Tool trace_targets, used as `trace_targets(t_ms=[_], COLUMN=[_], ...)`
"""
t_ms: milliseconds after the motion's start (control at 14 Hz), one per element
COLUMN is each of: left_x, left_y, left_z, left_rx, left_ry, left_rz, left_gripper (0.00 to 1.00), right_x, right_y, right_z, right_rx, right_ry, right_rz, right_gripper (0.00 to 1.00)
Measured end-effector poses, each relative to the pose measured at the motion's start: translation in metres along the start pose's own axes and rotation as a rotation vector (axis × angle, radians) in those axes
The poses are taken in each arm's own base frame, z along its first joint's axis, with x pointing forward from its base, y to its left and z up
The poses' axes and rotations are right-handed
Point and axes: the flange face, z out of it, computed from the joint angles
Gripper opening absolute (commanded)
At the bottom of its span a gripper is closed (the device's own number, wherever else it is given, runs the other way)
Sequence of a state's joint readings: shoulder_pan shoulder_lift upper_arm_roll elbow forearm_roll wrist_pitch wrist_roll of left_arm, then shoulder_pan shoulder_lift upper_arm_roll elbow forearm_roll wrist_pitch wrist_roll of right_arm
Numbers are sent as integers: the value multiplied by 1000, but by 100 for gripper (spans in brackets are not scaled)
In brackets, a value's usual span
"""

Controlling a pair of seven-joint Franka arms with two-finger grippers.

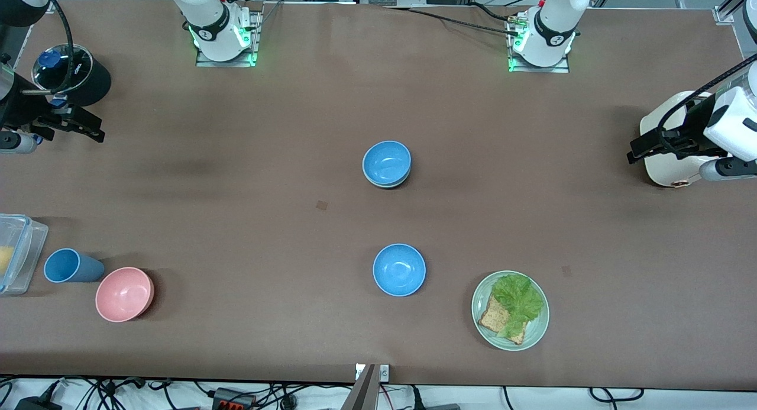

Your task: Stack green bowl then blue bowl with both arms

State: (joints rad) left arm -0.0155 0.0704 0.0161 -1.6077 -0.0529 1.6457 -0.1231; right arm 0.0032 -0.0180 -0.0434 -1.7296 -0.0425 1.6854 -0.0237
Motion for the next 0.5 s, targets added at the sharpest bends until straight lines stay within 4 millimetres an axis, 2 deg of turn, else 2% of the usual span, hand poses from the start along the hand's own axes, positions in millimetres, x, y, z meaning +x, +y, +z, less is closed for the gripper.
trace_targets(t_ms=[500], left_x=[-1], left_y=[-1], left_z=[1], left_rx=[1], left_ry=[-6], left_rz=[6], left_gripper=[100], right_x=[-1], right_y=[0], right_z=[0], right_rx=[0], right_ry=[-3], right_rz=[13], right_gripper=[100])
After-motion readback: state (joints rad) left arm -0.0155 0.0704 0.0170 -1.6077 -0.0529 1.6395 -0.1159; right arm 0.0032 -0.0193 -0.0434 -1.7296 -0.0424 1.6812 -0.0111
